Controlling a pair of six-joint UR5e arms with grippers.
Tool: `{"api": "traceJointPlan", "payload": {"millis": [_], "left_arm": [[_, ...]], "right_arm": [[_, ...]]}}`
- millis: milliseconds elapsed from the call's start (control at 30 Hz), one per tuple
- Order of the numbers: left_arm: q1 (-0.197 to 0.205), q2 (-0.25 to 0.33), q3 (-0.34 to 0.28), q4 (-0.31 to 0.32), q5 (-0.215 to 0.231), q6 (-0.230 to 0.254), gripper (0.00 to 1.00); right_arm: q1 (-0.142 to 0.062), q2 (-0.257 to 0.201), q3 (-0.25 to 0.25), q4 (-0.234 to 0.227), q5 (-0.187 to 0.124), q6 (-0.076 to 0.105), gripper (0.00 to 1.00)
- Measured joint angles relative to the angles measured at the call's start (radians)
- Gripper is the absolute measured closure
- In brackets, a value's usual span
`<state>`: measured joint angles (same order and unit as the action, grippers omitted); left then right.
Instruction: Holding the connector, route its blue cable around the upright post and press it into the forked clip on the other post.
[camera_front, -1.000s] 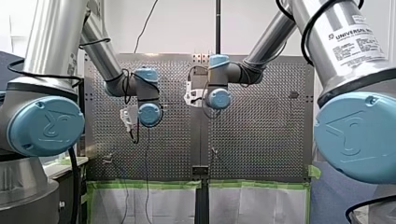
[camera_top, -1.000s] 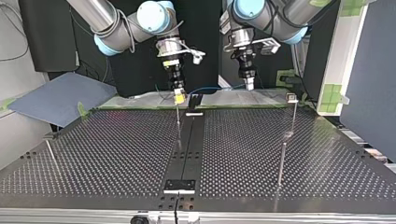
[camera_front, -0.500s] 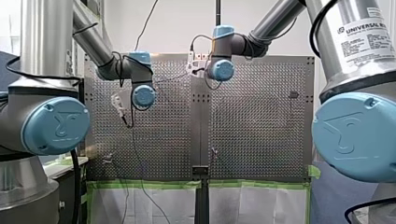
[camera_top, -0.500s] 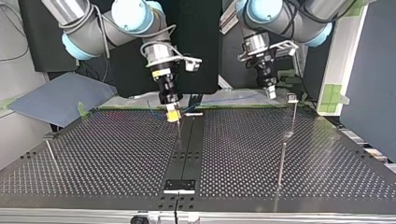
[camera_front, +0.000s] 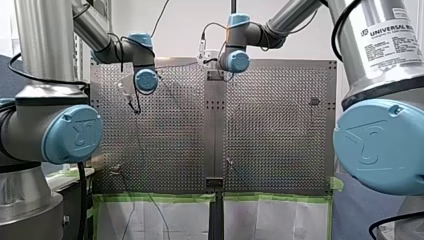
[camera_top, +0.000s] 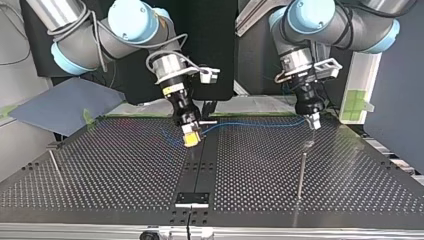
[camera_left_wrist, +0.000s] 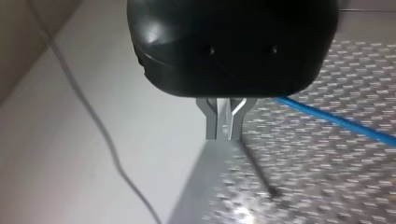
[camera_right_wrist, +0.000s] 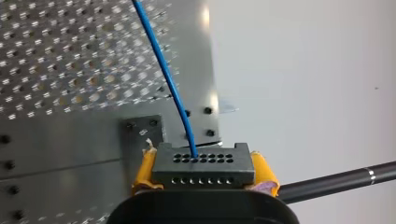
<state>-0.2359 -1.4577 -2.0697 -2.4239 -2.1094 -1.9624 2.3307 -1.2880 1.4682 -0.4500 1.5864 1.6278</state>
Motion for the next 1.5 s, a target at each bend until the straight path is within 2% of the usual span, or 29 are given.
{"api": "traceJointPlan", "payload": {"millis": [200,500,967,1200,1500], "left_arm": [[0.052,0.044,0.052,-0.052,0.046,-0.019,0.83],[0.119,0.032,0.129,-0.129,0.098,-0.03,0.83],[0.172,-0.087,0.257,-0.242,0.22,-0.048,0.8],[0.228,-0.152,0.322,-0.245,0.282,-0.089,0.8],[0.3,-0.194,0.392,-0.246,0.341,-0.112,0.8]], "right_arm": [[0.0,0.007,-0.049,0.01,-0.012,0.001,1.0],[0.007,0.056,-0.111,0.053,-0.014,0.001,1.0],[0.005,0.161,-0.23,0.091,-0.02,0.009,1.0],[-0.003,0.186,-0.252,0.099,-0.02,0.011,1.0],[-0.009,0.194,-0.261,0.101,-0.02,0.011,1.0]]}}
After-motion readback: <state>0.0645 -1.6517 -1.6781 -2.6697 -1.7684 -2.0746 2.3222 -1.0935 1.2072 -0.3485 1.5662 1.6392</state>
